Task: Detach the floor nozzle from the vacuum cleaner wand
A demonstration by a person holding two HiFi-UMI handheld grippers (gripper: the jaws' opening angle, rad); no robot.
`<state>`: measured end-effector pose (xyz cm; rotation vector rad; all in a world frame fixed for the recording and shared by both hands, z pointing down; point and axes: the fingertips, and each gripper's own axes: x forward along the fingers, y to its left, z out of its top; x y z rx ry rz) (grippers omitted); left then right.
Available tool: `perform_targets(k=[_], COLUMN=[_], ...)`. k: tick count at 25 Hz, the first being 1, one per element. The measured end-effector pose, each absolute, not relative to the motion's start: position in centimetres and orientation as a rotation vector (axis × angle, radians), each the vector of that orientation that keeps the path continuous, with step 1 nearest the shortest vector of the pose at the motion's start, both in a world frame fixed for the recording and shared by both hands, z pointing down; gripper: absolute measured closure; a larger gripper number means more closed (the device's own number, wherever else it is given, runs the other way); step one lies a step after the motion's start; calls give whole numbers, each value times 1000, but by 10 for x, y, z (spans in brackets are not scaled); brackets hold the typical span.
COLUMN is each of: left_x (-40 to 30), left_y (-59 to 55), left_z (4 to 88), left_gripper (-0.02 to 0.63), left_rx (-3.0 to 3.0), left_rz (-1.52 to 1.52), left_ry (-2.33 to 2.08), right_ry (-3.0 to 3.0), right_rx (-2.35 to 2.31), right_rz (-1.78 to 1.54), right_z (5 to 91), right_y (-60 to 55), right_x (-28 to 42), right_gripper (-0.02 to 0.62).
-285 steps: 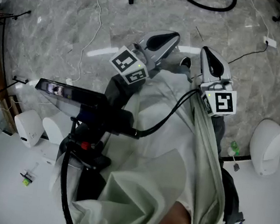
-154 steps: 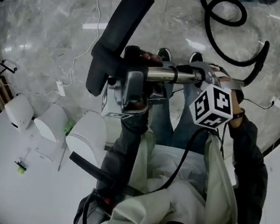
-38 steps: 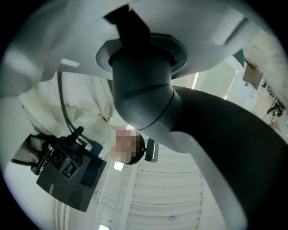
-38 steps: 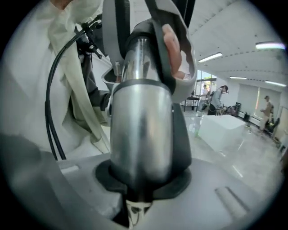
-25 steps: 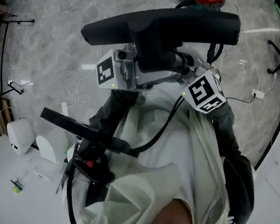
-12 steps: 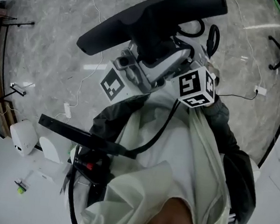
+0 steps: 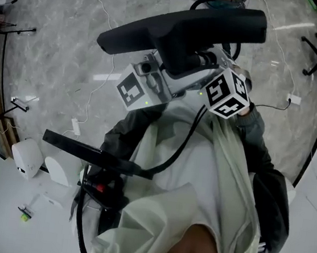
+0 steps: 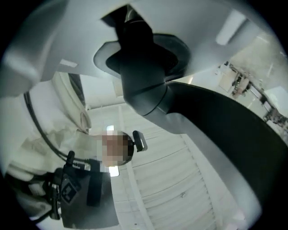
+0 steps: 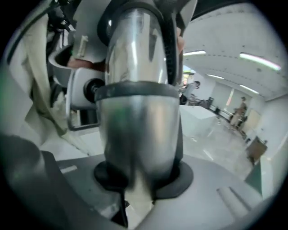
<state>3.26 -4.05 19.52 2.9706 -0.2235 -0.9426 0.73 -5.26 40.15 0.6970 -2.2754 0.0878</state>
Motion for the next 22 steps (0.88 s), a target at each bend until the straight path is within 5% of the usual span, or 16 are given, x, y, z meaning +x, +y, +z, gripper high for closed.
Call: perform_targets(k=[12, 18, 20, 21, 22], left_x=[33, 15, 11, 10, 9], left_y=[-49, -49, -49, -49, -48], left_z=[168, 145, 143, 144, 146], left_gripper=[482, 482, 482, 482, 482], left_rx=[2995, 3016, 3028, 3034, 3037], left_rz=[-815, -816, -811, -804, -802], left_ry=[-450, -469, -440, -403, -346], right_ry=[-2613, -2600, -2631, -2659, -2680], right_rx=[850, 846, 786, 756, 714], right_rz=[-173, -241, -217, -187, -152], right_z=[351, 388, 394, 394, 394], right_y=[-61, -66, -63, -63, -62], right_x=[-8, -11, -17, -20, -23], right_gripper=[463, 396, 439, 539, 551])
